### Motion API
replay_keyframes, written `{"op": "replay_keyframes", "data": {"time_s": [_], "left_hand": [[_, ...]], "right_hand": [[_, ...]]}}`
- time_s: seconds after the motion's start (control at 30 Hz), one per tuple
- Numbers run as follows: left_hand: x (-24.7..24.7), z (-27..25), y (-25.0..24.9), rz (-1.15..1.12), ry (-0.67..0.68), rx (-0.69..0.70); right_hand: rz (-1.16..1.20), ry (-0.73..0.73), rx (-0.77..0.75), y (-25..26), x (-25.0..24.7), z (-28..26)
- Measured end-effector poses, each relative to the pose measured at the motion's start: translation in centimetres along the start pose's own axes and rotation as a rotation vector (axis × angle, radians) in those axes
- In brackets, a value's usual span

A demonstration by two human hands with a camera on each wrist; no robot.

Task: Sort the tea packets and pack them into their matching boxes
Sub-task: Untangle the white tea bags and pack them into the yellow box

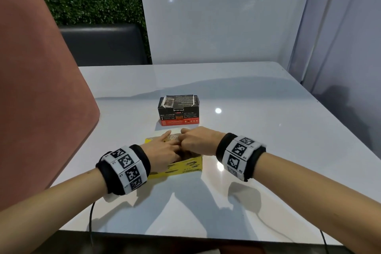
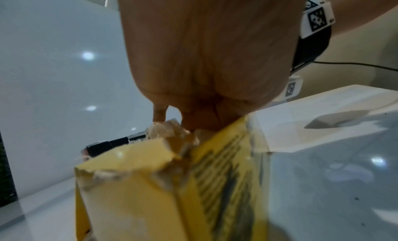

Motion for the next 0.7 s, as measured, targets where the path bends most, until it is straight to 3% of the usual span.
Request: {"op": "replay_keyframes", "data": {"time_s": [0.13, 0.27, 0.37, 0.43, 0.5, 0.53, 0.63, 0.7], "left_hand": [[-0.2, -0.4, 0.3, -0.064, 0.003, -0.023], [0.1, -0.8, 1.2, -0.176, -0.032, -0.029], [-1.0, -1.6, 2.1, -0.275, -0.203, -0.017], [-1.7, -2.7, 3.4, -0.461, -0.383, -0.133], [-1.5, -4.1, 5.0, -0.694, -0.528, -0.285], [-1.0, -4.8, 5.4, -0.793, -0.495, -0.352], [0.9, -5.9, 4.6, -0.977, -0.187, -0.408], [2.1, -5.7, 3.5, -1.021, -0.132, -0.389]], "right_hand": [[0.045, -0.061, 0.011, 0.0, 0.5, -0.1], [0.192, -0.225, 0.063, -0.9, 0.4, -0.5], [0.330, -0.370, 0.239, -2.0, -0.2, -1.5], [0.393, -0.438, 0.357, -2.8, -0.6, -2.2], [0.381, -0.417, 0.424, -3.3, -0.7, -2.4], [0.370, -0.386, 0.436, -3.5, -0.6, -2.3], [0.317, -0.290, 0.445, -3.3, -0.6, -1.8], [0.199, -0.217, 0.451, -2.8, -0.5, -1.3]]}}
Point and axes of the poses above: each hand's wrist, its own z-axis towards the middle knuckle, its own x-axis out of the palm, y = z × x, the point moved 3 cm from there along z, towards the middle knuckle, and after that the axes turned 3 degrees about -y, right-handed, at the moved point
